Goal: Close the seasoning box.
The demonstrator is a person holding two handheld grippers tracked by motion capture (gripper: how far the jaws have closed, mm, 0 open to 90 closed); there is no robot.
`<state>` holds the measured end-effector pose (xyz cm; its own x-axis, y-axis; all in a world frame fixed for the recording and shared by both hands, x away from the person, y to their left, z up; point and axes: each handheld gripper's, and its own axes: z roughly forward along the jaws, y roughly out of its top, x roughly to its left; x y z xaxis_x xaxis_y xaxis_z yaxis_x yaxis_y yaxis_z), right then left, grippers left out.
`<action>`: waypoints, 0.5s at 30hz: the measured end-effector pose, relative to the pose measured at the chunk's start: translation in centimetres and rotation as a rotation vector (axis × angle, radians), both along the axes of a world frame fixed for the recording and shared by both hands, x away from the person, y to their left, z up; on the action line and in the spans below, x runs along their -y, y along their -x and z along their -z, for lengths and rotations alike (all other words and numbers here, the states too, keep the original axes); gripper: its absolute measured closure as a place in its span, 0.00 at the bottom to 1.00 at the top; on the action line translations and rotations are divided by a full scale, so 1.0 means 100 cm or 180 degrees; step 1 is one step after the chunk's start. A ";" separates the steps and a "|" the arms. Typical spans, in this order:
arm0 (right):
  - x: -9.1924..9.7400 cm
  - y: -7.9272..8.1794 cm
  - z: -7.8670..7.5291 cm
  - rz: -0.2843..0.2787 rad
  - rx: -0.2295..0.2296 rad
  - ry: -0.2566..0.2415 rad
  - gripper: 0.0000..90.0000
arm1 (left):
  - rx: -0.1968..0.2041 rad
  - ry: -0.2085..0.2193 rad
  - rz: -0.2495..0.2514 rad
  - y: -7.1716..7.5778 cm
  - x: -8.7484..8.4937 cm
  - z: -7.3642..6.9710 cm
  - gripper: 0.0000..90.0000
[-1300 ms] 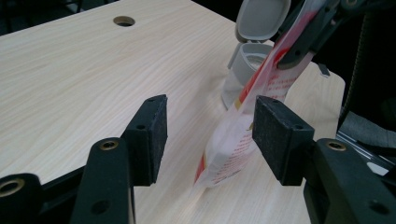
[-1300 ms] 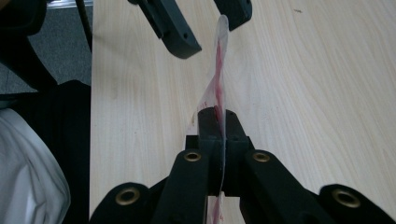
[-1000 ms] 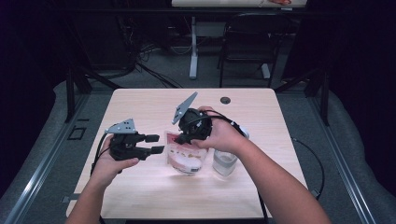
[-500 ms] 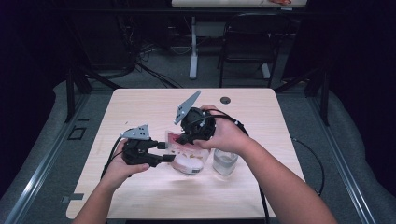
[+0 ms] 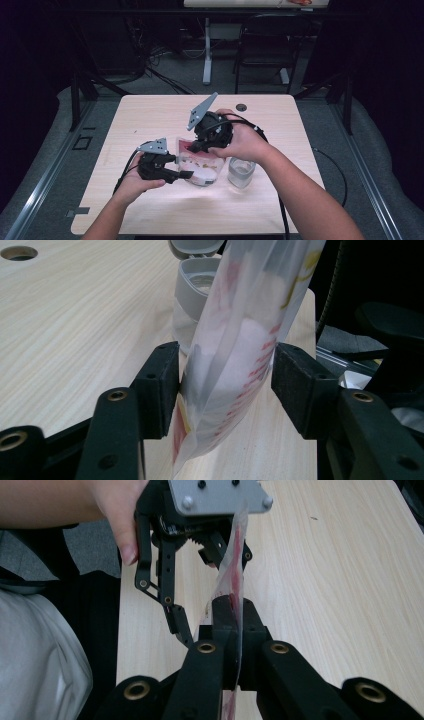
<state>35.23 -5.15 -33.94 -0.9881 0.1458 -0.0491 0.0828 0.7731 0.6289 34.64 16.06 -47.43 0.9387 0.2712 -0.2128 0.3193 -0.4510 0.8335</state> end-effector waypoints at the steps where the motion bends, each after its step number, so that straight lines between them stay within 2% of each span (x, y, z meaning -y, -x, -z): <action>1: 0.000 0.000 0.000 -0.0006 -0.0006 -0.0003 1.00 | 0.0000 -0.0002 0.0004 0.000 0.000 0.000 0.48; 3: 0.000 0.001 -0.002 -0.0027 0.0005 0.0026 1.00 | -0.0015 -0.0002 0.0019 0.000 0.002 0.002 0.47; 12: 0.002 0.003 -0.011 -0.0055 0.0012 -0.0027 1.00 | -0.0068 0.0045 0.0131 -0.001 0.008 0.010 0.41; 15: 0.001 0.003 -0.012 -0.0067 0.0007 -0.0035 1.00 | -0.0068 -0.0010 0.0159 0.000 0.012 0.012 0.40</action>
